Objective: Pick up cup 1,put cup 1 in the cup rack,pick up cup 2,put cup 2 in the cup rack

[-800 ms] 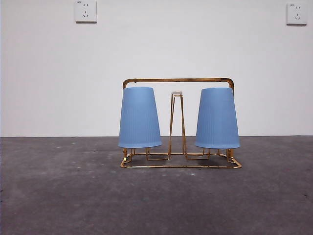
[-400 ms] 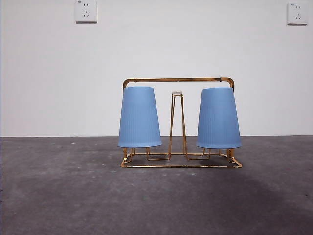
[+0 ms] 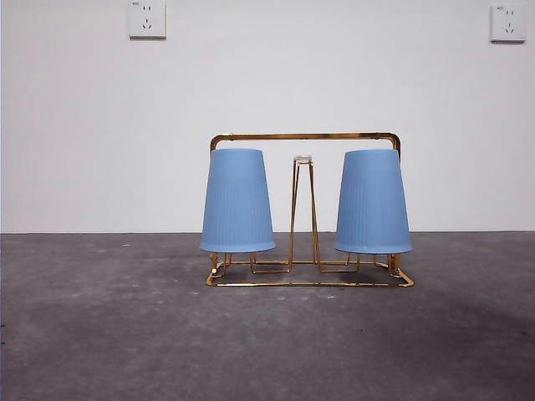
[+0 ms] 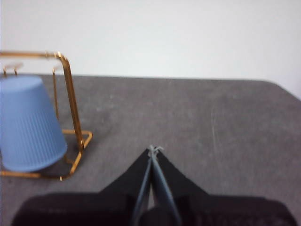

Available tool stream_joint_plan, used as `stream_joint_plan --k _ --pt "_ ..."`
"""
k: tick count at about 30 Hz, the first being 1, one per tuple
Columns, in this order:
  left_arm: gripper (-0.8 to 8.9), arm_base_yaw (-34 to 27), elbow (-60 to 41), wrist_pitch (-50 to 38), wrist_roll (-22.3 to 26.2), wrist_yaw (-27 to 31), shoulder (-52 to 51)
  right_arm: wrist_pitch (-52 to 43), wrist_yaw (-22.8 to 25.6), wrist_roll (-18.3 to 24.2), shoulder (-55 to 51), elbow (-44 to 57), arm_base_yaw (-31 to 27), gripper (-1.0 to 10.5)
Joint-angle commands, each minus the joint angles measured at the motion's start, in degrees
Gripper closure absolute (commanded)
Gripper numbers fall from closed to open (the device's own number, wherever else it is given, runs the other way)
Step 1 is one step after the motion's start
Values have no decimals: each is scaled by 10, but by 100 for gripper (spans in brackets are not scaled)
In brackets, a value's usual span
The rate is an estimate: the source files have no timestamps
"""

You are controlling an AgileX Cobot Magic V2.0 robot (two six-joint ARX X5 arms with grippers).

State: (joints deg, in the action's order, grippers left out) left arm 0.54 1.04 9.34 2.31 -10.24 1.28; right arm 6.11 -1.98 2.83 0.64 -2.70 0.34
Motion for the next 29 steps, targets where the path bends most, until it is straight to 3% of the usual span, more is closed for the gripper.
stream_joint_plan --k 1,4,29 --pt "817 -1 -6 -4 -4 -3 0 9 0 -15 -2 19 0 942" --pt "817 -1 -6 -4 -4 -3 0 45 1 -14 -2 19 0 942" --pt "817 -1 -6 -4 -4 -3 0 43 5 -24 -1 19 0 942"
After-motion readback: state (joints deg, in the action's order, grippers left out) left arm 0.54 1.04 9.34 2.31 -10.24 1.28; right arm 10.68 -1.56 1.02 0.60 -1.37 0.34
